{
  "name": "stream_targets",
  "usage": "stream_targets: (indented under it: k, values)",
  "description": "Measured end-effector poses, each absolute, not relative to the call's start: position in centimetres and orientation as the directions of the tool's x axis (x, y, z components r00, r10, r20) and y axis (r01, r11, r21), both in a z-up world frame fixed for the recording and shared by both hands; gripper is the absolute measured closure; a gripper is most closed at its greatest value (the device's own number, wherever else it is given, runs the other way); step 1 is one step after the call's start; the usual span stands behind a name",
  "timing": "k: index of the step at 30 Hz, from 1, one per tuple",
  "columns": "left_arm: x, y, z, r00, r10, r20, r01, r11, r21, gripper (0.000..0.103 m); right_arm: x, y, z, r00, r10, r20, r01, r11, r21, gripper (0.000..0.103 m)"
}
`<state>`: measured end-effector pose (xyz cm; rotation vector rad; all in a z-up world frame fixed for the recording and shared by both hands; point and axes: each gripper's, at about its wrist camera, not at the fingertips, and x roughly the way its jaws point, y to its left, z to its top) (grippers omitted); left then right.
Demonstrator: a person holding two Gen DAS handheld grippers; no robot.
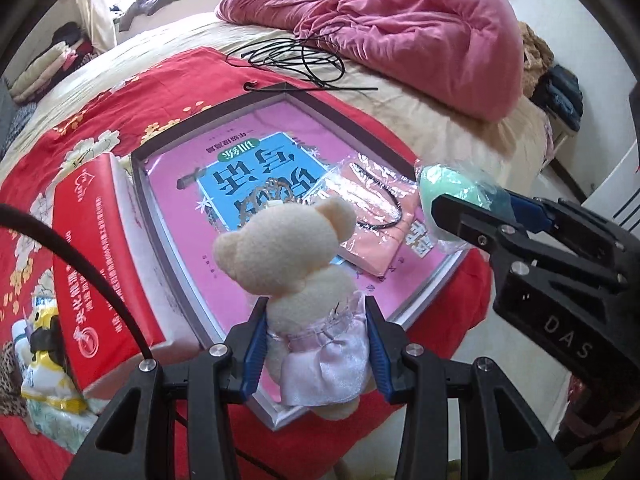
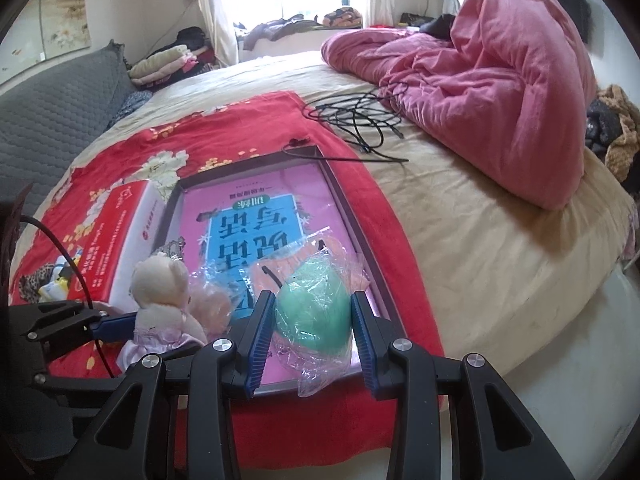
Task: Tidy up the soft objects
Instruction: 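Lower ball bag onto tray with right tool while left tool lowers white bear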
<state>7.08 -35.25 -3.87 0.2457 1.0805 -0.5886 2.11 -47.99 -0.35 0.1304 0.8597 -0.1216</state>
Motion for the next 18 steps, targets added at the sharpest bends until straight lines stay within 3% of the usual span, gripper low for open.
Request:
stream_targets:
  k: [18]
  values:
    - [7.5,-36.1,-5.9,0.374,-0.297,-0.878,0.575,0.818,-0.032,0.058,3.7,-48.6,-3.9,0.593,-0.1,-0.799,0.191,0.981,0.019,0.063]
